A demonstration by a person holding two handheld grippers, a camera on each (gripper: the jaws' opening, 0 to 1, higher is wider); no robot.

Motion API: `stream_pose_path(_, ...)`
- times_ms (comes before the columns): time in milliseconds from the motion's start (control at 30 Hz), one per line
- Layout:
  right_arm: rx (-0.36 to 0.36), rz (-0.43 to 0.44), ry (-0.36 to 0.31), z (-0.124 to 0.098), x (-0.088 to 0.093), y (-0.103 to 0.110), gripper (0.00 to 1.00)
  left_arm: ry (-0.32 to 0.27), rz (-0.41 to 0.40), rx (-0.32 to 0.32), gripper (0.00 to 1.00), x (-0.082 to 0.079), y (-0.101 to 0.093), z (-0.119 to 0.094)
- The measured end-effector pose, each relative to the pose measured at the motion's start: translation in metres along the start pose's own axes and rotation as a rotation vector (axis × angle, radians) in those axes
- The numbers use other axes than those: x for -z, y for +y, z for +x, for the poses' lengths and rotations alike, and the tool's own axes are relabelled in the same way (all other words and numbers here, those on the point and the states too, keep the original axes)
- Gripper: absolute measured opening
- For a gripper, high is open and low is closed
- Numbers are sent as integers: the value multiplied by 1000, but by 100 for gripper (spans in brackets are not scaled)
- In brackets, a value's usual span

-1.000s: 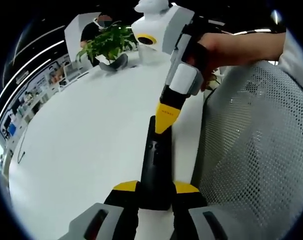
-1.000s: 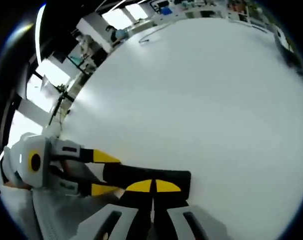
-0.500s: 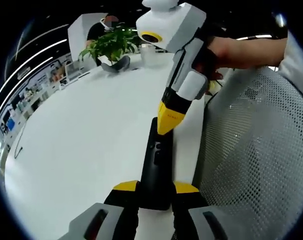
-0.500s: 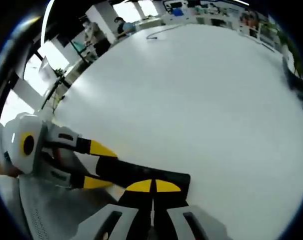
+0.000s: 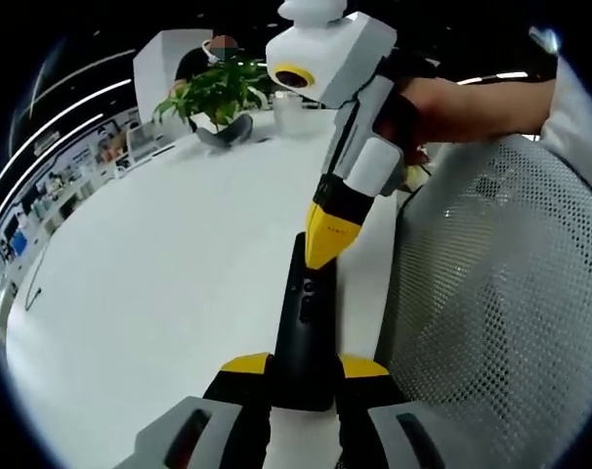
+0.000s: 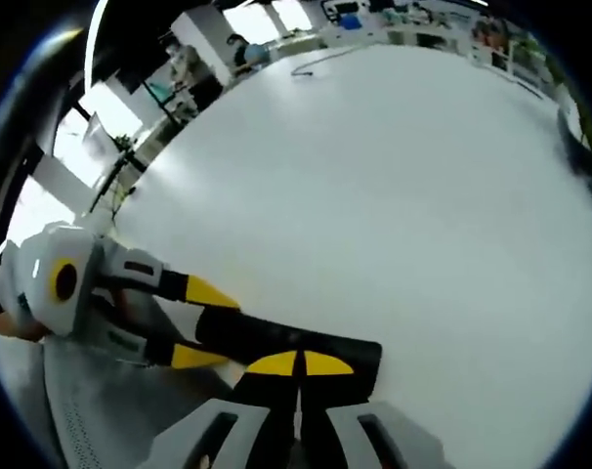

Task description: Press the specified remote control buttons in sequence, fully releasing each button before pressing the next.

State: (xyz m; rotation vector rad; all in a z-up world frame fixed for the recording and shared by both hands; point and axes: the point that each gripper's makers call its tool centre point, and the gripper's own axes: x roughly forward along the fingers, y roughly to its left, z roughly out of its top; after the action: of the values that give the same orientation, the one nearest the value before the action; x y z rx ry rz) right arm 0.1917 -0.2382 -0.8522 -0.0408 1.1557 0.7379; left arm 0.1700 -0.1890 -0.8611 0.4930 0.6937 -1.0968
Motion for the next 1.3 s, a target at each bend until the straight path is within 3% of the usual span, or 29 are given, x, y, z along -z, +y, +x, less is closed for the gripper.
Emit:
stream_pose_path(167,-15,49,-19,0,0,-3,0,-4,-6,1,24,0,0,0)
stream_pose_path(333,-97,247,-48,-1,-1,-4,0,-11,-7,4,24,0,0,0)
stream_pose_path(367,-101,255,-47,-1,-1,-4,0,-12,-8,4,24,0,0,0)
stream_pose_path(600,-136,291,-26,-2,-2,-5,0,-19,7,8,24,-1,-1,0)
stream_pose_path(800,-185,324,-65,-4,-9,1,0,-24,48,32,24,-6,-12,4)
stream_pose_path(967,-222,334,-27,-2,-5,12,0,-26,57,42,24,-8,-16,6)
stream_pose_path(1067,-209,312,8,2,1,13,0,-29,56,43,24,-8,-16,6)
stream_pose_path(1100,-173,286,26,4,5,9,0,-29,56,44,24,-8,-16,6)
stream_pose_path(1133,-199,278,0,2,0,13,0,-28,56,45,24,-7,-16,6)
stream_pose_path(1167,-167,282,6,3,2,11,0,-30,60,46,24,-7,-16,6)
stream_pose_path(1300,-153,273,-11,3,1,10,0,-30,46,49,24,-7,-16,6)
